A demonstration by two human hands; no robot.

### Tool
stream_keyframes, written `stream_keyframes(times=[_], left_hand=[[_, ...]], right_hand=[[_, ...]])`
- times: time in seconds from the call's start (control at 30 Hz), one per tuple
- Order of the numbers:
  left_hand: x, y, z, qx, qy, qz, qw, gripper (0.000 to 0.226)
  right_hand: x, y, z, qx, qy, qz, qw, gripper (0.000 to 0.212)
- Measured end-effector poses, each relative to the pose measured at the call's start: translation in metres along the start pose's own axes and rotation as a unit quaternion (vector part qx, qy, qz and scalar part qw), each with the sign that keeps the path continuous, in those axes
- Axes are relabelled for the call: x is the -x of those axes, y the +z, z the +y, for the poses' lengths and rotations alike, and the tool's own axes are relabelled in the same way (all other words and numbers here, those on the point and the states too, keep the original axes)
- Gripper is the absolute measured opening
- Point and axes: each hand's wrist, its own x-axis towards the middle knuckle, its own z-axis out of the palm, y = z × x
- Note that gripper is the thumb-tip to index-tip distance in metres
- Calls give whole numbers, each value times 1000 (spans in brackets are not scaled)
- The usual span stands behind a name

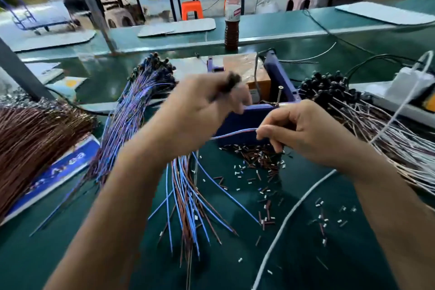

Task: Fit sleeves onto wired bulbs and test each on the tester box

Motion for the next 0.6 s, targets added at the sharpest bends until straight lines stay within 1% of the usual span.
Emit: stream_keyframes(times=[0.03, 0.07, 0.1, 0.13, 0.17, 0.2, 0.27, 0.37, 0.43, 0.5, 0.57, 0.6], left_hand=[[-4, 12, 9, -30, 16, -11, 999, 19], [3, 41, 11, -42, 15, -78, 996, 16], [3, 55, 16, -64, -30, -113, 991, 19], [0, 64, 11, -73, -48, -110, 990, 22], [-2, 68, 7, -55, -72, -103, 991, 23], [-3, 72, 0, -37, -75, -102, 991, 21], [2, 77, -3, -44, -60, -92, 993, 20], [5, 78, -18, -42, -61, -29, 997, 25], [10, 84, -26, -51, -68, 19, 996, 22], [14, 93, -29, -50, -67, 30, 996, 15], [13, 98, -30, -51, -49, 15, 997, 30], [12, 101, -29, -45, -32, 11, 998, 32]], right_hand=[[3, -1, 5, -1, -6, 5, 1000, 25], [5, -1, 10, 0, -10, 9, 1000, 28], [7, -2, 15, -2, -9, 14, 1000, 29], [10, -3, 20, -9, -3, 21, 1000, 27], [12, -4, 24, -21, 4, 28, 999, 25], [14, -6, 29, -36, 11, 36, 999, 22], [17, -6, 37, -67, 21, 60, 996, 16], [22, -4, 50, -116, 38, 120, 985, 11], [23, 0, 55, -134, 50, 146, 979, 10], [20, 8, 57, -123, 54, 145, 980, 10], [17, 18, 56, -102, 48, 132, 985, 12], [15, 22, 56, -97, 47, 128, 986, 14]])
